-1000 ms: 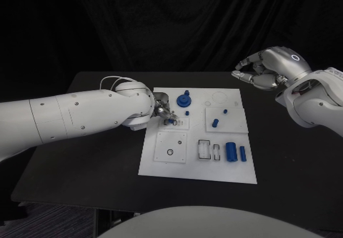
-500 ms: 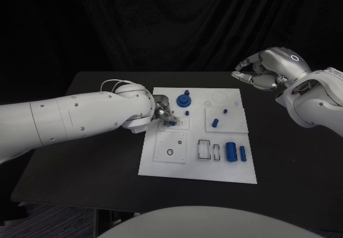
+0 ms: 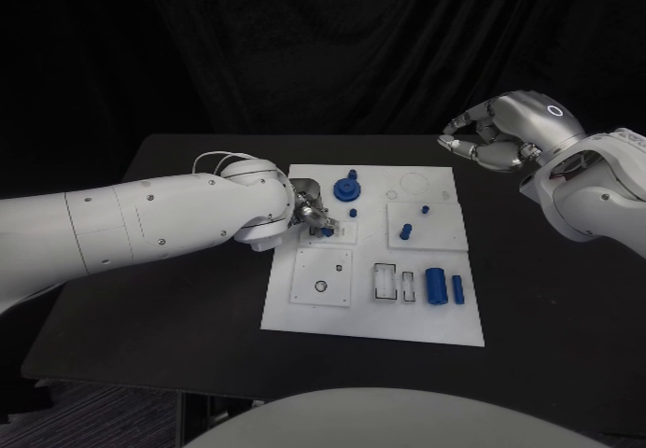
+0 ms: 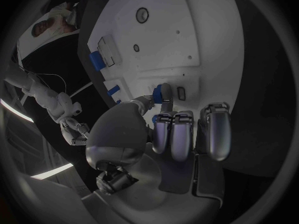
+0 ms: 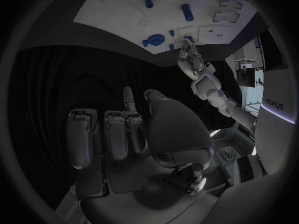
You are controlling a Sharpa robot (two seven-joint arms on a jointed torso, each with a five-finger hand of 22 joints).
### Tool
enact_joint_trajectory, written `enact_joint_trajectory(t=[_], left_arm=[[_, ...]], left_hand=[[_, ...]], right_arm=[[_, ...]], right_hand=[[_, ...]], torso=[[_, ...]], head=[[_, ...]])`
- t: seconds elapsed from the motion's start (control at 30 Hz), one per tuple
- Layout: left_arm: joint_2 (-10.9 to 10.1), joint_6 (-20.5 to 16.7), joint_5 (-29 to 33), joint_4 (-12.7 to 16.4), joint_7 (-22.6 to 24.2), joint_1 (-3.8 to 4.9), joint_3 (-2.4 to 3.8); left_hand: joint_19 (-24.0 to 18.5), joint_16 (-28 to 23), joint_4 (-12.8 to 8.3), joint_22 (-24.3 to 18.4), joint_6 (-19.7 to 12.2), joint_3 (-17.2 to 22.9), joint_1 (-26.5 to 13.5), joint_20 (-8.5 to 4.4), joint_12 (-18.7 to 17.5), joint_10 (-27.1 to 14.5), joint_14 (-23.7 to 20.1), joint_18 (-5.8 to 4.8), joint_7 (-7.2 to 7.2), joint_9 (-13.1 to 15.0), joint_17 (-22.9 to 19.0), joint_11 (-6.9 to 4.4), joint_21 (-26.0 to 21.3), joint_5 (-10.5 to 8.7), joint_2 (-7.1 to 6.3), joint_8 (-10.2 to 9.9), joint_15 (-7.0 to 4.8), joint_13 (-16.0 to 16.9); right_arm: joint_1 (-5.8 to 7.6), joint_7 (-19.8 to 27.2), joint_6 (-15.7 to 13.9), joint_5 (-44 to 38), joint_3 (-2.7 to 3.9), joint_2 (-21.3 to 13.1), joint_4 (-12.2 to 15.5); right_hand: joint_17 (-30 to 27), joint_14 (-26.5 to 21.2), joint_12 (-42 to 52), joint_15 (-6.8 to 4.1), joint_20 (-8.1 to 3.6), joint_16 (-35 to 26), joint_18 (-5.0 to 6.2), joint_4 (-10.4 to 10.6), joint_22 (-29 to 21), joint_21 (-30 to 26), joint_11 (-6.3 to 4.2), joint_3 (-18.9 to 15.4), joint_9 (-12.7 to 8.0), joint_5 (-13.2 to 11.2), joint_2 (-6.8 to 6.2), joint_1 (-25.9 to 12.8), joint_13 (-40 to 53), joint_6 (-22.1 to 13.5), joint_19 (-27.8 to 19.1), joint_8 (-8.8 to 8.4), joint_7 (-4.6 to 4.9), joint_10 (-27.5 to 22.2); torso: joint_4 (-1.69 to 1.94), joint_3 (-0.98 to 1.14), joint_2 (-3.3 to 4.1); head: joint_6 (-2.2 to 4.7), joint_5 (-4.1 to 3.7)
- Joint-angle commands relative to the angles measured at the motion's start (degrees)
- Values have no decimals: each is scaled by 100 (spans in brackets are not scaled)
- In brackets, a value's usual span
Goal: Assemble the parts on the task board
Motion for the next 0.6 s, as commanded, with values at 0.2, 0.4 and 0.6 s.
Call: enact_joint_trajectory(t=[0.2, 0.4, 0.6], left_arm=[[-6, -140, 42, -4, 69, -38, -16], [9, -184, 42, -30, 83, -40, -16], [-9, -227, 42, -25, 103, -41, -16]], left_hand=[[-55, 15, -50, 416, -28, 86, -31, 2, 14, 606, 606, -67, 2, -1, 1509, -3, -30, 19, 41, 1, 53, 1506], [-61, 15, -55, 408, -21, 95, -33, 3, 14, 606, 606, -64, 2, 0, 1509, -3, -37, 23, 41, 0, 53, 1506], [-61, 15, -55, 408, -21, 95, -33, 3, 14, 606, 606, -64, 2, 0, 1509, -3, -37, 23, 41, 0, 53, 1506]], right_arm=[[-15, -122, 49, -15, 4, -8, 3], [-16, -125, 61, -15, 4, -8, 1], [-16, -131, 63, -15, 4, -19, 4]], right_hand=[[1039, 499, 15, 35, 49, -20, 4, -7, 1384, -30, 29, 33, -13, 42, -14, 78, 1506, 43, 431, -28, 11, 587], [1029, 497, 15, 35, 49, -24, 6, -11, 1381, -38, 30, 78, -23, 180, -31, 111, 1506, 52, 427, -38, 11, 587], [1029, 497, 15, 35, 49, -24, 6, -11, 1381, -38, 30, 78, -23, 180, -31, 111, 1506, 52, 427, -38, 11, 587]], torso=[[5, 3, -1], [-2, 6, -5], [0, 6, 1]], head=[[-1, 10], [-1, 16], [-1, 4]])
